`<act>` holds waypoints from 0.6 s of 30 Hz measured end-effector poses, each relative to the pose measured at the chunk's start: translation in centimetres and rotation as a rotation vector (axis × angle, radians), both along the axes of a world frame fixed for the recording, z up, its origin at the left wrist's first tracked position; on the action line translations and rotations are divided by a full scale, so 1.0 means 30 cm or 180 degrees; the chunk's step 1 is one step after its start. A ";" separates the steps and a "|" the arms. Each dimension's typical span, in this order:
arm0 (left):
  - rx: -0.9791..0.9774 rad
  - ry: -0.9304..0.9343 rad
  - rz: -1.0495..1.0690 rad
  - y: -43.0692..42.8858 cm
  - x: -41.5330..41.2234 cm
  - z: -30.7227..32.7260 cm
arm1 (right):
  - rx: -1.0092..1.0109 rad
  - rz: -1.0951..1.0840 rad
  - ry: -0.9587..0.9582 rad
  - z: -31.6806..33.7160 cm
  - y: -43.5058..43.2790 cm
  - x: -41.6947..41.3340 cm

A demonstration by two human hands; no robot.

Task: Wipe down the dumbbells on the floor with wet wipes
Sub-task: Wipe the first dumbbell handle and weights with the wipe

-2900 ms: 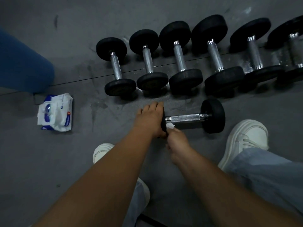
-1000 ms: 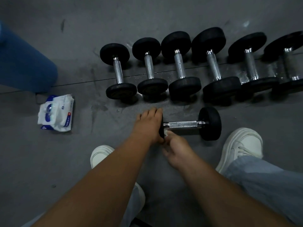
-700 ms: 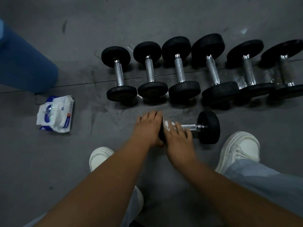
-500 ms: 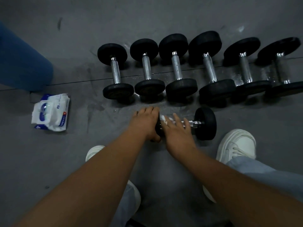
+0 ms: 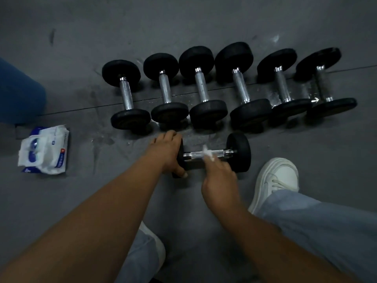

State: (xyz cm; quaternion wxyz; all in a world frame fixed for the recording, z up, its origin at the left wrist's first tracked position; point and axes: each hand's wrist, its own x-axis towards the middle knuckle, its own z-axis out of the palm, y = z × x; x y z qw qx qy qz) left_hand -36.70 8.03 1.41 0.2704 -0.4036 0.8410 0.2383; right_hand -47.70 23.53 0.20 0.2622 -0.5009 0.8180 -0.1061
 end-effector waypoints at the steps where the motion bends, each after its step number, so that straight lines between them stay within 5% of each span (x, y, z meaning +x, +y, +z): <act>1: -0.0058 0.0078 -0.0003 0.009 0.004 0.004 | 0.0089 -0.0424 -0.0207 0.006 0.018 -0.011; 9: -0.0411 0.0035 0.0041 0.145 0.031 -0.010 | 0.0941 -0.0440 0.0034 -0.019 -0.037 -0.086; 18: -0.0507 -0.0154 -0.0155 0.083 0.000 -0.001 | 0.0820 -0.0613 -0.0123 -0.043 -0.026 -0.059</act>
